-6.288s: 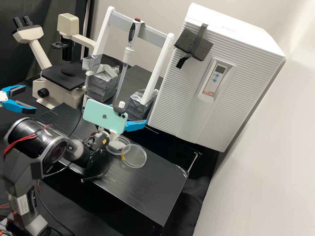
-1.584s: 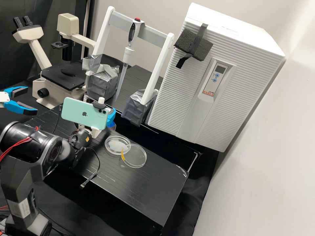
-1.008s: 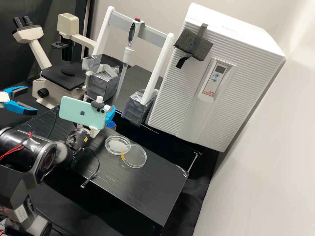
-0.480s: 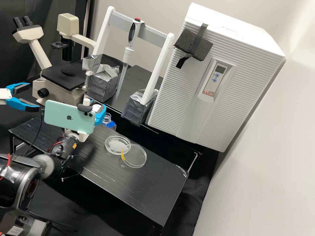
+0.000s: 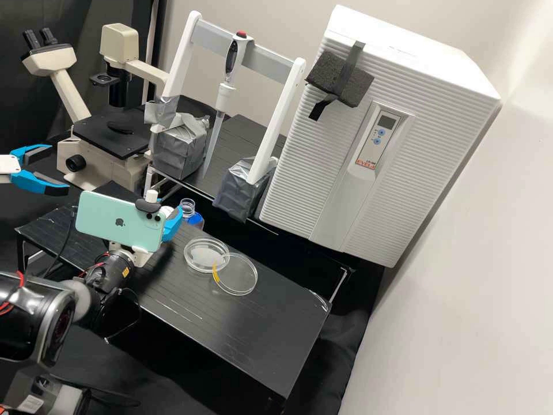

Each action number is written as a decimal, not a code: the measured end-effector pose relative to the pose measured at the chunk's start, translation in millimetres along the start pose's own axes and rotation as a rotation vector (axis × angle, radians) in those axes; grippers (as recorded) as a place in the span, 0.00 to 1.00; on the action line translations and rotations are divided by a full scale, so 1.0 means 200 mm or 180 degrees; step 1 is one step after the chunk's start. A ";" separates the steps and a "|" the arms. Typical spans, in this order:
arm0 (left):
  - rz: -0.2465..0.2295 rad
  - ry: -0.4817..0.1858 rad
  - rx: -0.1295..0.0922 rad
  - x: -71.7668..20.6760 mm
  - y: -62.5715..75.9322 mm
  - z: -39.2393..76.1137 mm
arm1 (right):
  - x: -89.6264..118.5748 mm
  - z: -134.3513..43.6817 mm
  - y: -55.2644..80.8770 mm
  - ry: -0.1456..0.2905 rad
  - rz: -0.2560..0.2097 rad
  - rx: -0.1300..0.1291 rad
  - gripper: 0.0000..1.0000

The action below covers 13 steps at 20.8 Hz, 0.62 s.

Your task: Open the bottle

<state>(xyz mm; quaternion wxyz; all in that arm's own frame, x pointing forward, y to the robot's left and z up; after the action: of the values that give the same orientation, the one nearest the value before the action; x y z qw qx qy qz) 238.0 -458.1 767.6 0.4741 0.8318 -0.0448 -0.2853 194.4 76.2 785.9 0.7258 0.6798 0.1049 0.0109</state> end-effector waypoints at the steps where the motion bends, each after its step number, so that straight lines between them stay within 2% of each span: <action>1: 0.0000 0.0000 0.0000 0.000 0.00 0.00 | 0.00 0.00 0.00 -0.0009 -0.0001 0.0015 0.00; 4: 0.0000 0.0000 0.0000 0.000 0.00 0.00 | 0.00 -0.01 -0.01 0.0017 -0.0035 0.0024 0.00; 9: 0.0006 0.0021 -0.0001 -0.003 0.00 -0.01 | 0.02 0.02 -0.05 -0.0071 -0.0140 -0.0003 0.00; 11: 0.0006 0.0021 -0.0001 -0.003 0.00 -0.01 | 0.02 0.02 -0.06 -0.0063 -0.0121 -0.0021 0.00; 12: 0.0006 0.0021 -0.0001 -0.003 0.00 -0.01 | 0.03 0.02 -0.06 -0.0058 -0.0111 -0.0046 1.00; 13: 0.0007 0.0025 -0.0002 -0.004 0.00 -0.01 | 0.03 0.02 -0.06 -0.0049 -0.0107 -0.0070 1.00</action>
<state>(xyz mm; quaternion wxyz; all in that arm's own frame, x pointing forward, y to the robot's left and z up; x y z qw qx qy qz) 238.4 -456.8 769.0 0.4748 0.8327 -0.0438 -0.2816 198.9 72.2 773.7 0.7341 0.6699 0.1106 -0.0055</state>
